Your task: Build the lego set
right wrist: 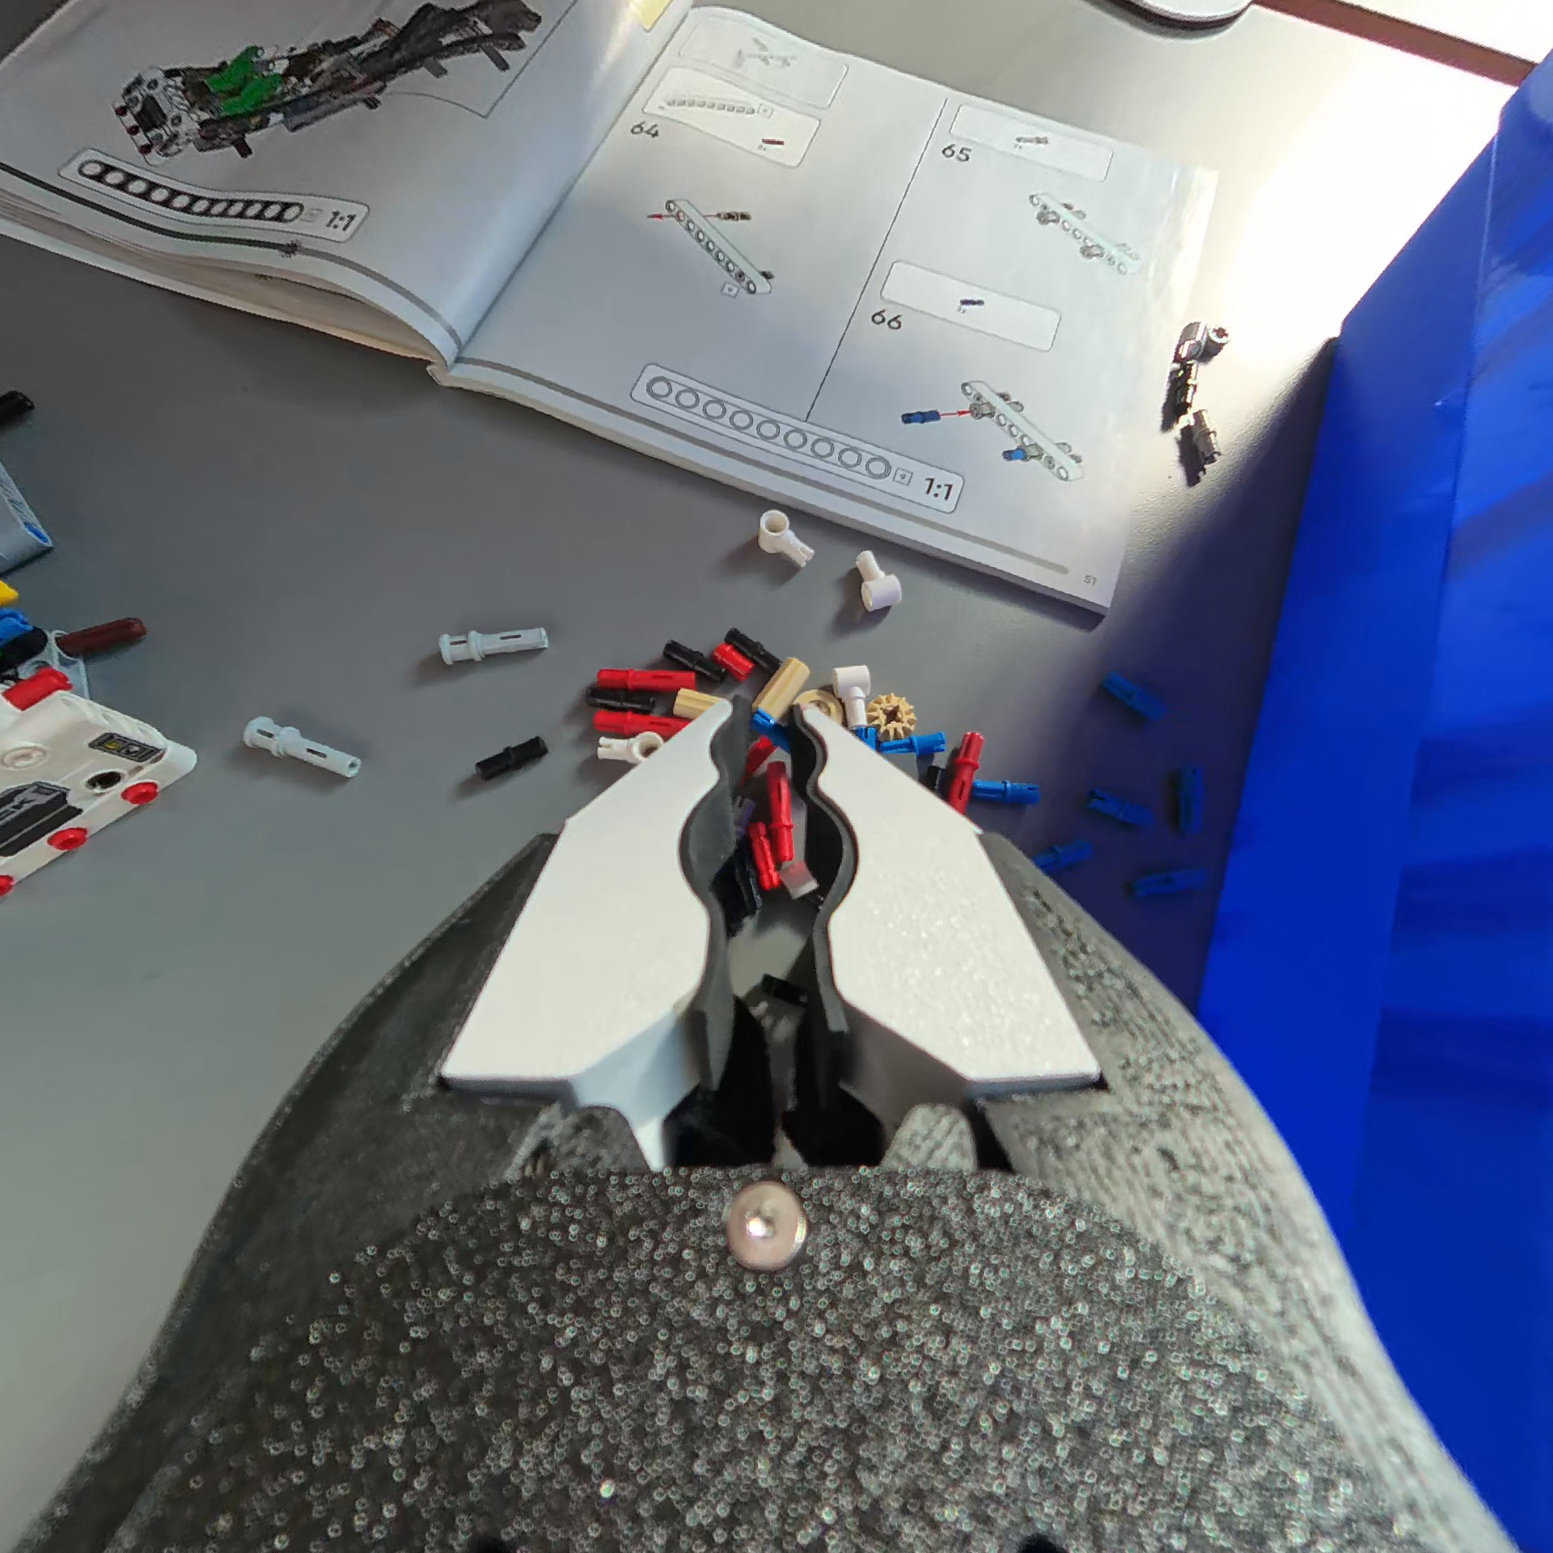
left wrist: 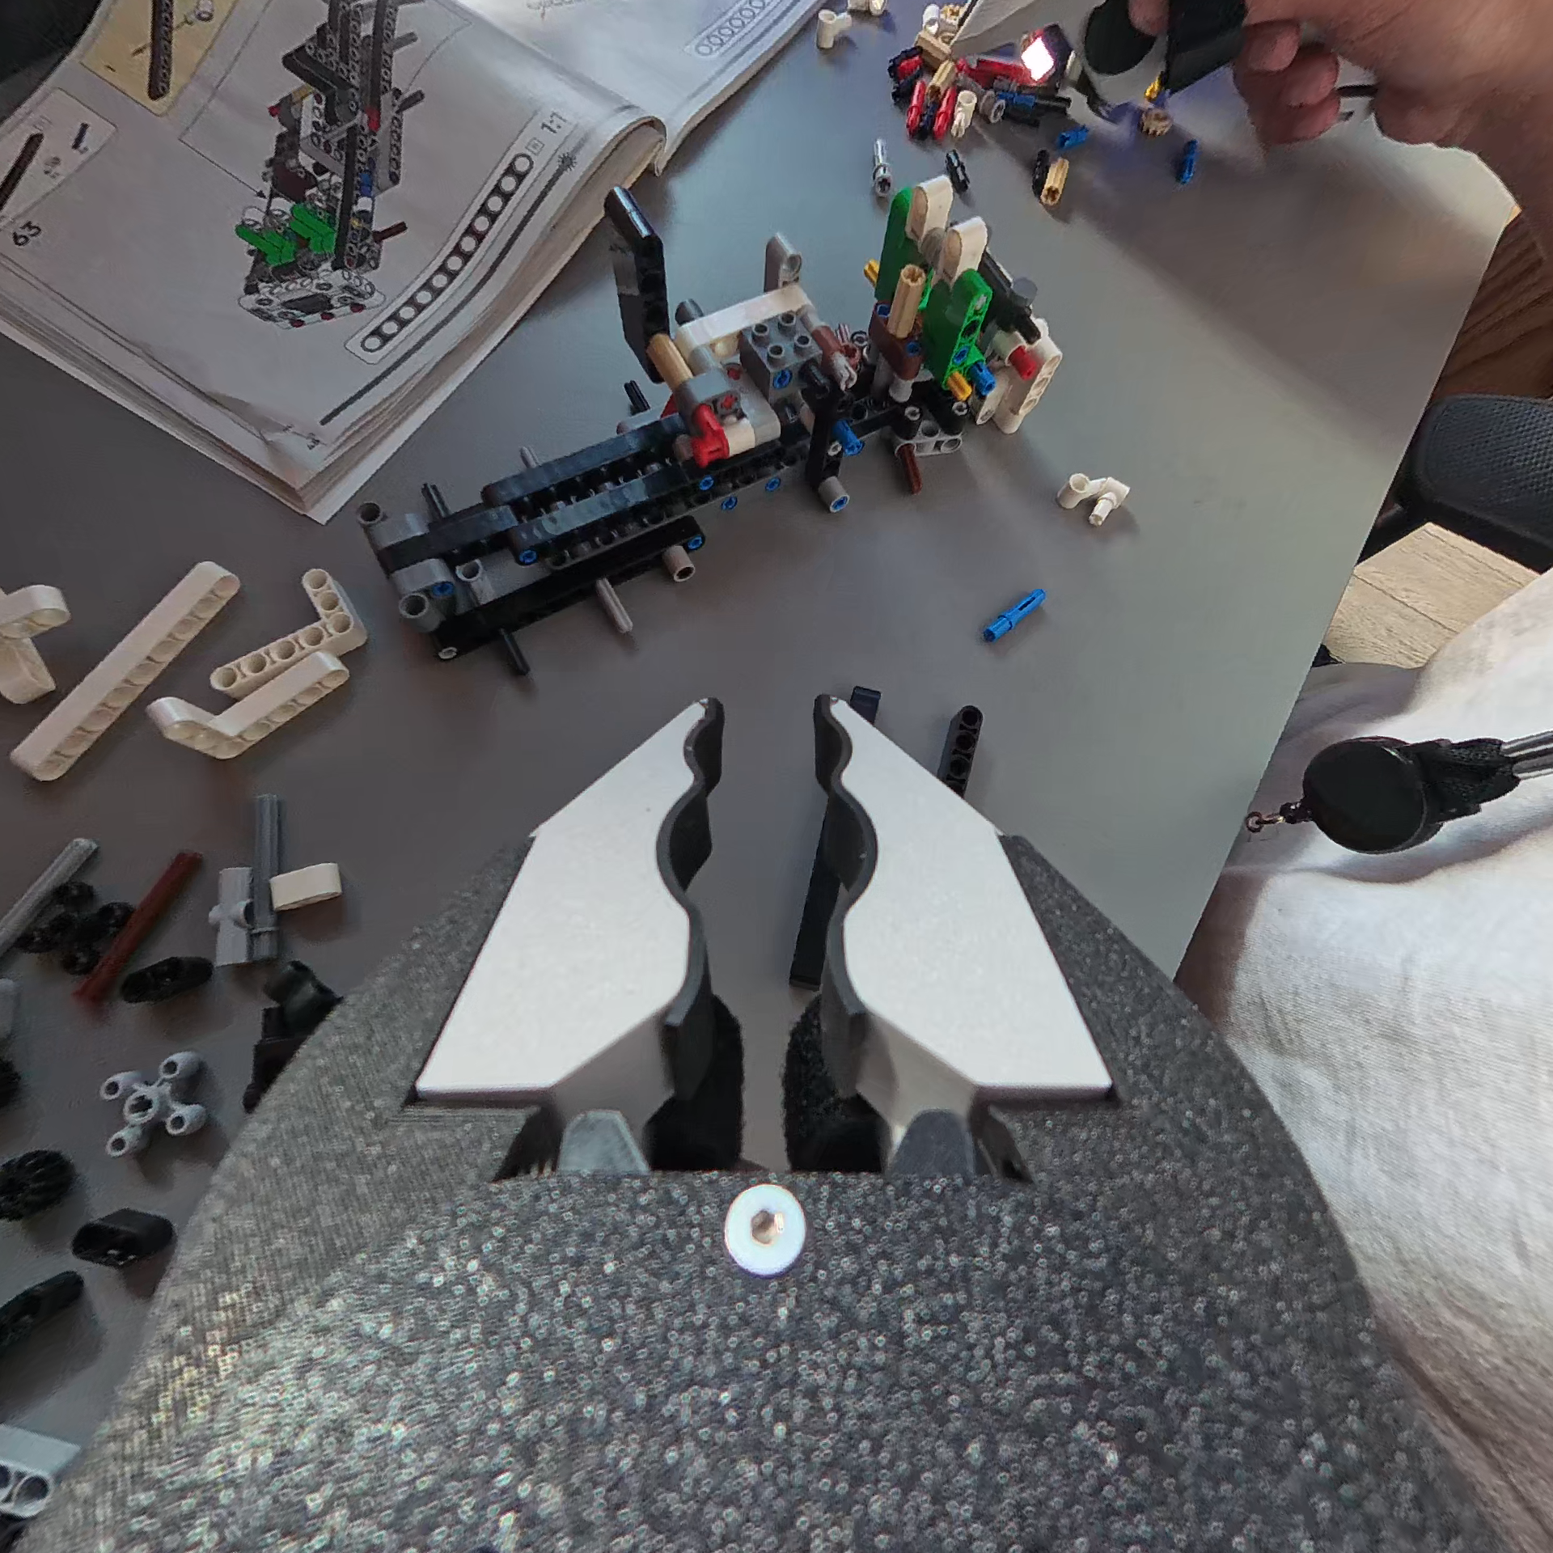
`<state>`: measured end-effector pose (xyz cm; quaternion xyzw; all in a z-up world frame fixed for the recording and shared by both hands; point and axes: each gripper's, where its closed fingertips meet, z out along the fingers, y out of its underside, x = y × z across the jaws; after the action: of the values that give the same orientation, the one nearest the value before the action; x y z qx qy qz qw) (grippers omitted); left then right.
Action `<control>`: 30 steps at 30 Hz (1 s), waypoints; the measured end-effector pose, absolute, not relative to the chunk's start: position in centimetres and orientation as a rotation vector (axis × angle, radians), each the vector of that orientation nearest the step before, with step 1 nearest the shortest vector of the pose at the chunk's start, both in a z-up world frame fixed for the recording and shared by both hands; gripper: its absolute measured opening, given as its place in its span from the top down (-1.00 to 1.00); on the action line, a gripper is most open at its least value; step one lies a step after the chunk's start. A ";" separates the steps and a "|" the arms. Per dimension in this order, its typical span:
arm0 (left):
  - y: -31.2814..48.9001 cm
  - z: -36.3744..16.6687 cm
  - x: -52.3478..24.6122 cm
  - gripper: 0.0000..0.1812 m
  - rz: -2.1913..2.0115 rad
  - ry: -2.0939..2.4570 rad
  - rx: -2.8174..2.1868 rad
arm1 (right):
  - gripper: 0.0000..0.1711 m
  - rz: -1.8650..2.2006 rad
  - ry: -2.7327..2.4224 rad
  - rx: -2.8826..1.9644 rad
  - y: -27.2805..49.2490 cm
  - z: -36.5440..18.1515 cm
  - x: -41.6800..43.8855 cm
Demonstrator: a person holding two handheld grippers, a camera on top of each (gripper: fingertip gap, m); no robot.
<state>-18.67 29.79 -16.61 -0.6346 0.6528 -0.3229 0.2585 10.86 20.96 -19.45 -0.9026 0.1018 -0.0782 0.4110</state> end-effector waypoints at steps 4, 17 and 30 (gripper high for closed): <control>29.6 -16.5 -18.9 0.77 -0.868 1.770 -1.714 | 0.91 -0.206 0.240 -2.239 20.5 -17.8 10.5; 28.0 -16.3 -20.7 0.77 -0.872 1.757 -1.673 | 0.91 0.192 -0.250 -2.189 20.1 -15.3 -10.9; 27.0 -16.9 -23.6 0.78 -0.819 1.714 -1.682 | 0.89 0.149 -0.381 -2.276 20.8 -20.1 -14.8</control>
<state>-23.57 26.96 -16.86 -0.6329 0.6449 -0.3081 0.2977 -14.82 20.80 -20.12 -0.9009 -0.1509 0.0589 0.4028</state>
